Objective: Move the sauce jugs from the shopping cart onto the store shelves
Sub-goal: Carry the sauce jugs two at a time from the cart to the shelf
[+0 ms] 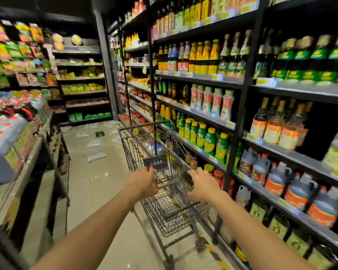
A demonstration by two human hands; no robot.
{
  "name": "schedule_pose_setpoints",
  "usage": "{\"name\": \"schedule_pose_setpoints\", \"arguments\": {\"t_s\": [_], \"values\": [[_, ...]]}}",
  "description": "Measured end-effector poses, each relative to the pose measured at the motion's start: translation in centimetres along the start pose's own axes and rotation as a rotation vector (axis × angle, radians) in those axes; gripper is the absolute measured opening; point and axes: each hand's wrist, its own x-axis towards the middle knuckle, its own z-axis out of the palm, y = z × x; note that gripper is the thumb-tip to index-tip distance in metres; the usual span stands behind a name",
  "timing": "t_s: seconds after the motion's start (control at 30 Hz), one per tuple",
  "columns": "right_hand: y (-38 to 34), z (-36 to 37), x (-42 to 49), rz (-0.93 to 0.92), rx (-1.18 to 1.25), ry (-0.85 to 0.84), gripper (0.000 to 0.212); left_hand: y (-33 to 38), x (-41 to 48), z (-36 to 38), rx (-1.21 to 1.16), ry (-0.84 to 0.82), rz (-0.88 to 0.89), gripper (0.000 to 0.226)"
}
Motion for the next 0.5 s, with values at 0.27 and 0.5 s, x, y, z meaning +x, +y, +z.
{"name": "schedule_pose_setpoints", "arguments": {"t_s": [0.27, 0.5], "values": [[-4.3, 3.3, 11.8, -0.065, 0.131, -0.14, 0.093, -5.8, 7.1, 3.1, -0.01, -0.003, -0.061, 0.077], [-3.6, 6.1, 24.3, -0.061, 0.205, -0.191, 0.095, -8.5, 17.2, 5.6, -0.107, -0.076, -0.108, 0.068]]}}
